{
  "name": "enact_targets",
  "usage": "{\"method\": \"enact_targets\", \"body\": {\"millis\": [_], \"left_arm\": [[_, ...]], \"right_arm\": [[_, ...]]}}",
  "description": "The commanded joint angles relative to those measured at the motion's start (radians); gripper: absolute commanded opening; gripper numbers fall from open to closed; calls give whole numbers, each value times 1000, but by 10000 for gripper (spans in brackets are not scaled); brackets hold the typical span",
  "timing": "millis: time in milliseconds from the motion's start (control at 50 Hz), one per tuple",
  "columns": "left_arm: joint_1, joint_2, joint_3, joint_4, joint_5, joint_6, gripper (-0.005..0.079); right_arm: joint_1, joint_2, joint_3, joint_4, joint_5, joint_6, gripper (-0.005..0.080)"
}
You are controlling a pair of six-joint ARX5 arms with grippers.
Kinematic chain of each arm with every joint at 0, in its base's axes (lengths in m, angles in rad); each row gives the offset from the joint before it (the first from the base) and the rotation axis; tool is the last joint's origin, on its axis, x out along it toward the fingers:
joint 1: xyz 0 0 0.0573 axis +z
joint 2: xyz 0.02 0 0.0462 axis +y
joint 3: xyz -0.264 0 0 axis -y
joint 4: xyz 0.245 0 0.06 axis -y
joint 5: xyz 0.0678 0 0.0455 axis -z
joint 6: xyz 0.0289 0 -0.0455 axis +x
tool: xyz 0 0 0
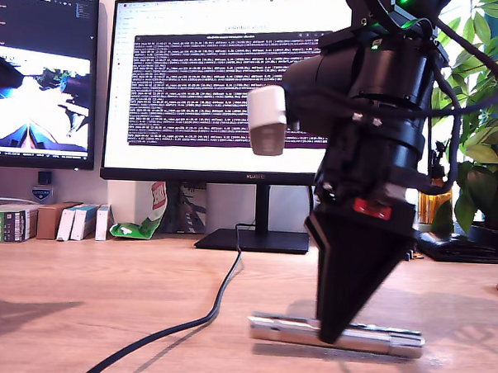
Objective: Pick the metallic laser pointer with your right arm, pass it to your left arm, then place it down to the left side of the table
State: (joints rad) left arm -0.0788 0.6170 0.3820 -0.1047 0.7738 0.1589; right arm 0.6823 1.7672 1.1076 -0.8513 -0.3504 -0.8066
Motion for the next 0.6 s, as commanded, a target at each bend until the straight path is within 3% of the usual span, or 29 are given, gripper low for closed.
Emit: {"method": "enact_targets", "body": {"millis": [0, 120, 280, 580], "left_arm": [[-3, -2, 12, 32, 26, -11, -16], [-3, -2, 13, 104, 63, -34, 0], [-3, -2, 13, 267, 118, -102, 141], [-18, 8, 13, 618, 162, -333, 292]], "right_arm": [[4, -56, 27, 2, -22, 20, -13], [4, -121, 88, -6, -42, 53, -13], [4, -189, 200, 0, -47, 90, -13], [38, -203, 390, 6, -158, 190, -13]]}}
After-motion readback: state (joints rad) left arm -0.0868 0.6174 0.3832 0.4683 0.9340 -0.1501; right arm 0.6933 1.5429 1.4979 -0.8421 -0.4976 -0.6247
